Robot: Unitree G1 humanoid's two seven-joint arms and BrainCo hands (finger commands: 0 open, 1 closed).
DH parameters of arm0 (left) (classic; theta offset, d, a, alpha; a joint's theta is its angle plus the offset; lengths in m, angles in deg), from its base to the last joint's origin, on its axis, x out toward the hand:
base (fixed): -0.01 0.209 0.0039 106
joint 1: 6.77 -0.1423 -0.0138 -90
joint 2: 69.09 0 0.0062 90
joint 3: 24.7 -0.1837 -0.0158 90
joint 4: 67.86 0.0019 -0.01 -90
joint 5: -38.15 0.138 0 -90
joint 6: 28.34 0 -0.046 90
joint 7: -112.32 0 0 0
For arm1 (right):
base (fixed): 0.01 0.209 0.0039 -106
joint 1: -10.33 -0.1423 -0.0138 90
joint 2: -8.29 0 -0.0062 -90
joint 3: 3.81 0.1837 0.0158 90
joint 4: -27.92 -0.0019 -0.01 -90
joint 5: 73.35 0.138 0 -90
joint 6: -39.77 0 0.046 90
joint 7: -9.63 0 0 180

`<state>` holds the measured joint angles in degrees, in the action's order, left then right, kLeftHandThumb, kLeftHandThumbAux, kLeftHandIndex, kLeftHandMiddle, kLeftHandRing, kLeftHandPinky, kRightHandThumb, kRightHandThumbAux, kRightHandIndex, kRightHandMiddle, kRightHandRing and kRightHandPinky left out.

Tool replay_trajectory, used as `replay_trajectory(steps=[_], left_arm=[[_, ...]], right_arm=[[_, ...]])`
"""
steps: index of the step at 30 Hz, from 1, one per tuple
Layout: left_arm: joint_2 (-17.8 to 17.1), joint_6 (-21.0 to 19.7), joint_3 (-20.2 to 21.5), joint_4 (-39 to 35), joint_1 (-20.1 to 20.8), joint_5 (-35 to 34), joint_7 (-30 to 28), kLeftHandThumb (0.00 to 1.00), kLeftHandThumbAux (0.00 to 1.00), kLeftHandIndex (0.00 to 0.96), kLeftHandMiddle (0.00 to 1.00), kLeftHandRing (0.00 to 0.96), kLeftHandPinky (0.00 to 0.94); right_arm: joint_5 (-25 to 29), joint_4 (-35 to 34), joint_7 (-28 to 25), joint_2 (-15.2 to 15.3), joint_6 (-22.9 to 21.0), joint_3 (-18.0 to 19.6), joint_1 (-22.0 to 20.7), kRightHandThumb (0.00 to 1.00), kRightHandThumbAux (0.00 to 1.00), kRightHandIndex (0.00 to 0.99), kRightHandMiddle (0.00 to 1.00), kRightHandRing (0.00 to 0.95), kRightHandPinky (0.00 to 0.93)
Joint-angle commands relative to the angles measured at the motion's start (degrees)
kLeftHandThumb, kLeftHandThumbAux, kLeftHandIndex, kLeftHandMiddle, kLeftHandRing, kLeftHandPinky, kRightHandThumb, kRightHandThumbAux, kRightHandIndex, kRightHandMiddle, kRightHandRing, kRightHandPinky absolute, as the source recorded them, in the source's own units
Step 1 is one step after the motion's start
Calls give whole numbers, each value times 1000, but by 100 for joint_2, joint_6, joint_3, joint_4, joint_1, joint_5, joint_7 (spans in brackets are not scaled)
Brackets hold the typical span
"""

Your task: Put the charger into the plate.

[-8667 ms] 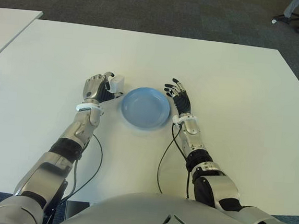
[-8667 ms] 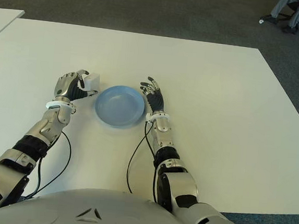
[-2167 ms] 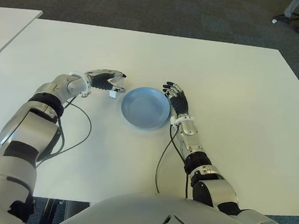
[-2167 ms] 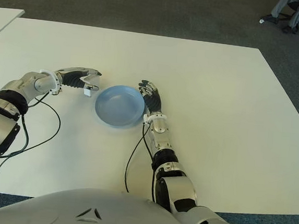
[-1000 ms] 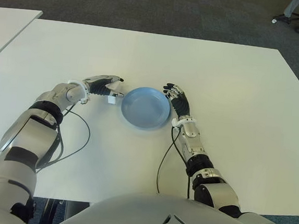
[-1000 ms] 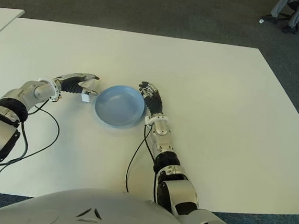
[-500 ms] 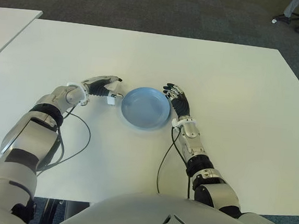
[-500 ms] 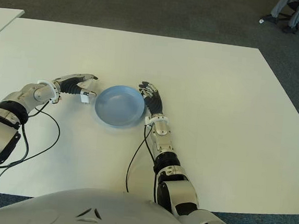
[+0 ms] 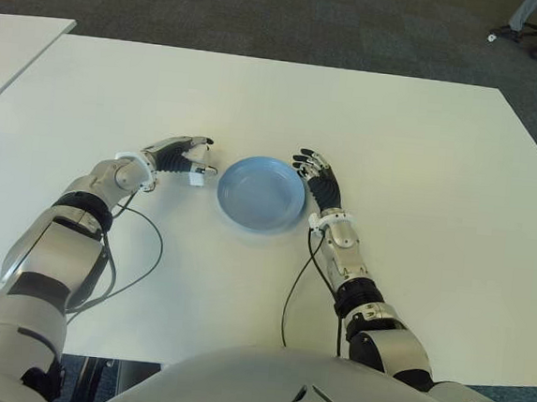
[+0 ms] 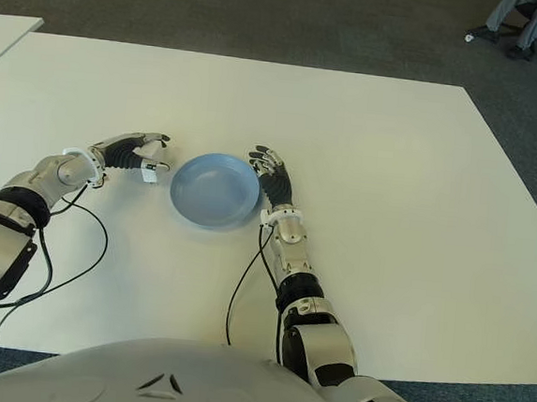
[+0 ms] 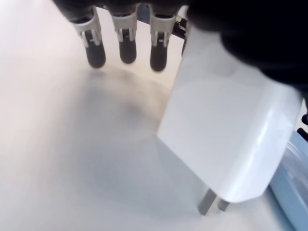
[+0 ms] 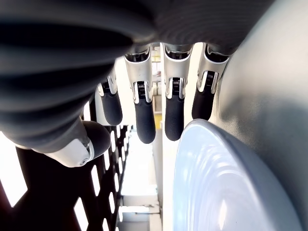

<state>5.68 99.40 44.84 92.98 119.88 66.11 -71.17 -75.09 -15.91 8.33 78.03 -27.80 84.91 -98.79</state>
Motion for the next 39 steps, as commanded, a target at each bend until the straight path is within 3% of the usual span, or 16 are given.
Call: replay_trajectory(steps=[1,3,8,15,26,33,34,36,39], left_arm=[[86,-52,56,-16,-185,0,252,674,328,492,697,717,735],[90,-28,60,-32,-214,24,435,641,319,504,740,753,782],[88,6,14,-106,-292,129,846,551,309,537,793,787,798],[98,111,43,-156,-397,107,1169,514,316,607,819,797,804],[56,-36,-148,-144,-440,414,1797,662,469,709,835,820,723],[30,-56,-208,-253,-523,588,2169,744,566,676,831,817,749],[30,-49,-202,-260,-528,591,2186,741,611,593,829,818,755],[32,-33,-188,-264,-537,588,2214,738,649,520,828,821,769],[30,-10,-154,-293,-561,565,2222,738,678,469,830,829,788]], right_arm=[[32,189,-16,-4,-181,35,118,0,552,191,306,271,229],[31,185,-8,-11,-188,45,118,0,552,189,307,273,235],[43,184,5,-29,-213,68,115,0,554,181,313,280,238],[74,242,-9,-36,-211,96,92,0,553,171,312,280,235],[115,329,-33,-52,-203,127,46,0,553,168,310,284,245],[134,407,-26,-71,-203,162,8,0,561,169,312,293,261],[134,421,-28,-72,-201,167,2,0,562,170,312,294,263],[137,440,-35,-74,-199,177,-7,0,564,170,313,295,263],[141,465,-40,-78,-192,192,-17,0,565,171,314,297,263]])
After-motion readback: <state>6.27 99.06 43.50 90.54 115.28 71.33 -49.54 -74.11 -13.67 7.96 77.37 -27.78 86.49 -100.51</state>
